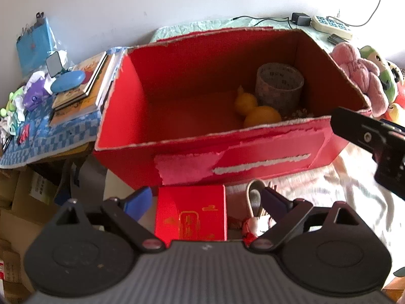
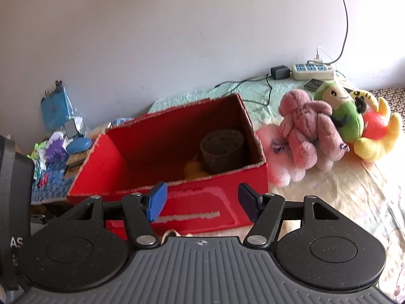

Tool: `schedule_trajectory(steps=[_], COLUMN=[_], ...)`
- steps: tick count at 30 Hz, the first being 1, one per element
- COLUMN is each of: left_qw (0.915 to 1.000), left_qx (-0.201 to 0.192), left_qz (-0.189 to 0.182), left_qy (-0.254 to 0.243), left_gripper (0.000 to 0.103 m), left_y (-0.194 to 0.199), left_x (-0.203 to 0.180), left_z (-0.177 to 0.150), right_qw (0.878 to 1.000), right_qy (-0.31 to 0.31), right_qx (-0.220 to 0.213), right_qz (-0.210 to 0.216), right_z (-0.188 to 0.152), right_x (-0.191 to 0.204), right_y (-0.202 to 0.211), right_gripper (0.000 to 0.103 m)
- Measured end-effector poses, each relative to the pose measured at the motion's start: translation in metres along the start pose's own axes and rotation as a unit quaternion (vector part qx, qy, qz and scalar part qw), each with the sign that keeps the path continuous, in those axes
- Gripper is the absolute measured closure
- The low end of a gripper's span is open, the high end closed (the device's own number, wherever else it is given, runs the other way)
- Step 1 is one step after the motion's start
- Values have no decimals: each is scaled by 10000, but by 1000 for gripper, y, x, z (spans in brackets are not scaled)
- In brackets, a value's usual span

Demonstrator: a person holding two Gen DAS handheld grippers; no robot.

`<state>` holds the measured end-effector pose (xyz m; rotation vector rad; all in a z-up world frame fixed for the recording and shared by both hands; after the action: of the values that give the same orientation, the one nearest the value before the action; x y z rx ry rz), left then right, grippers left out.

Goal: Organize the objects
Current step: 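Reach the right tool to the beige cable bundle and close on it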

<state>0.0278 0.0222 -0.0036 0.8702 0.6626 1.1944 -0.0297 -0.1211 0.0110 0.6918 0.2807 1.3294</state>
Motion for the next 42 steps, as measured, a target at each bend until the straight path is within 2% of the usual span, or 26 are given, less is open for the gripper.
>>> schedule_trajectory(steps=[6, 17, 22, 27, 29, 33, 37, 42], left_qw=[9998, 9988, 9985, 9986, 9985, 9975, 9937, 9876], left_qx=[184, 491, 542, 500, 480, 407, 293, 246], left_qz=[-50, -80, -78, -132, -189, -498, -984, -1504], left_qy=[41, -2, -21, -146, -183, -309, -442, -378], left_gripper=[9, 9, 9, 9, 9, 9, 10, 20], left_y=[-10, -26, -29, -28, -27, -23, -14, -13], left_x=[3, -3, -4, 0, 2, 2, 1, 1], left_z=[-7, -23, -28, -35, -40, -48, -58, -61], right_qw=[9996, 9946, 9895, 9807, 9774, 9728, 9676, 9634], right_qy=[38, -148, -328, -568, -609, -648, -658, -512], right_qx=[275, 1025, 1405, 1831, 1969, 2128, 2274, 2411], right_qz=[-1, -90, 114, 376, 470, 648, 876, 1050], right_z=[-11, -27, -33, -41, -43, -46, -47, -50], right_x=[0, -6, -11, -14, -14, -11, -6, 3], right_y=[-6, -25, -33, -42, -45, -48, -53, -59], right_gripper=[39, 39, 43, 53, 53, 53, 53, 53])
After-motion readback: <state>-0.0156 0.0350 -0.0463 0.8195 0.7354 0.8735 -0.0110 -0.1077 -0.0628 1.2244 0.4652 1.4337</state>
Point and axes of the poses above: each gripper's, at about its wrist camera, not at the fingertips, and y roughly against the way its jaws point, x to its left, z to its top, the point moved 2 cm from there along -y, roughly the way its jaws point, and after that the axes turned 8 degrees about -z, right-handed, at the moved point
